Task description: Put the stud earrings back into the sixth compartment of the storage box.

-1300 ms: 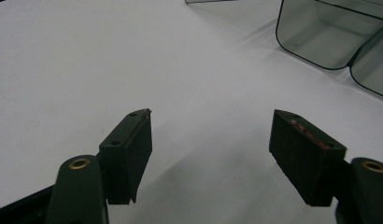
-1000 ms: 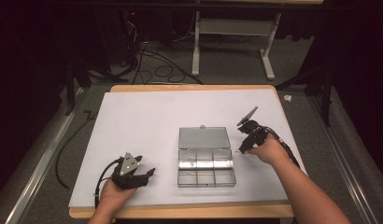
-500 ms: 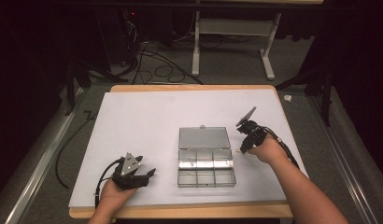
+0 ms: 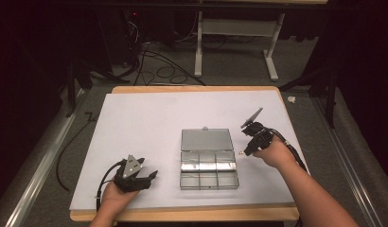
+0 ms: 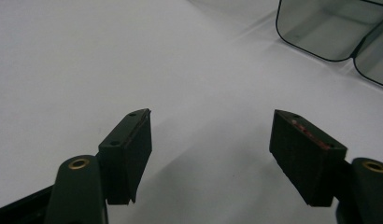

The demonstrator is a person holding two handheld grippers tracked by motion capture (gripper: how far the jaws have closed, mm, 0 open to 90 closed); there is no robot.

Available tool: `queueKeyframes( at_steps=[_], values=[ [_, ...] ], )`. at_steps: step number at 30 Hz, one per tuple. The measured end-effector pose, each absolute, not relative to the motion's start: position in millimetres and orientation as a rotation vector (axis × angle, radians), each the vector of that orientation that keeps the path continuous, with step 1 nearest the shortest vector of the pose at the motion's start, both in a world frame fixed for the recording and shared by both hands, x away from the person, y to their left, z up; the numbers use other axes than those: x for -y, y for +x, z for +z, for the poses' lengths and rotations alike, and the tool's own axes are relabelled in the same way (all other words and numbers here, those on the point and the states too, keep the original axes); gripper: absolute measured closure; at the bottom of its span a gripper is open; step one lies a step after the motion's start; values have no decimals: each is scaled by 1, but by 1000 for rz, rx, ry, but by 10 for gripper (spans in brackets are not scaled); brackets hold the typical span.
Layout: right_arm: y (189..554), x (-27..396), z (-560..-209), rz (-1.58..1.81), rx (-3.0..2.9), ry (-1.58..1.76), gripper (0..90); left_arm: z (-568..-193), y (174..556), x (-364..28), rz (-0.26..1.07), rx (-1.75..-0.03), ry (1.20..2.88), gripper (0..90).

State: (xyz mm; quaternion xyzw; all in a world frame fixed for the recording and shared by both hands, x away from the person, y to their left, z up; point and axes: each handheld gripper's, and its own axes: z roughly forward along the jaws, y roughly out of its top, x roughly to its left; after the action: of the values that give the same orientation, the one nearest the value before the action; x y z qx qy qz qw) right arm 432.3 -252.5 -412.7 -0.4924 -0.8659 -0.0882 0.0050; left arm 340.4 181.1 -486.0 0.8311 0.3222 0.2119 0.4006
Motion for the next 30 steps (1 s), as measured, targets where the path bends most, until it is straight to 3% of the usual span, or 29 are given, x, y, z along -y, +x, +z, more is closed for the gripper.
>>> queueKeyframes(
  at_steps=[30],
  values=[
    [381,252,-389,-321,2732,-1495,873,-486,340,-181,538,-822,2096,303]
  ],
)
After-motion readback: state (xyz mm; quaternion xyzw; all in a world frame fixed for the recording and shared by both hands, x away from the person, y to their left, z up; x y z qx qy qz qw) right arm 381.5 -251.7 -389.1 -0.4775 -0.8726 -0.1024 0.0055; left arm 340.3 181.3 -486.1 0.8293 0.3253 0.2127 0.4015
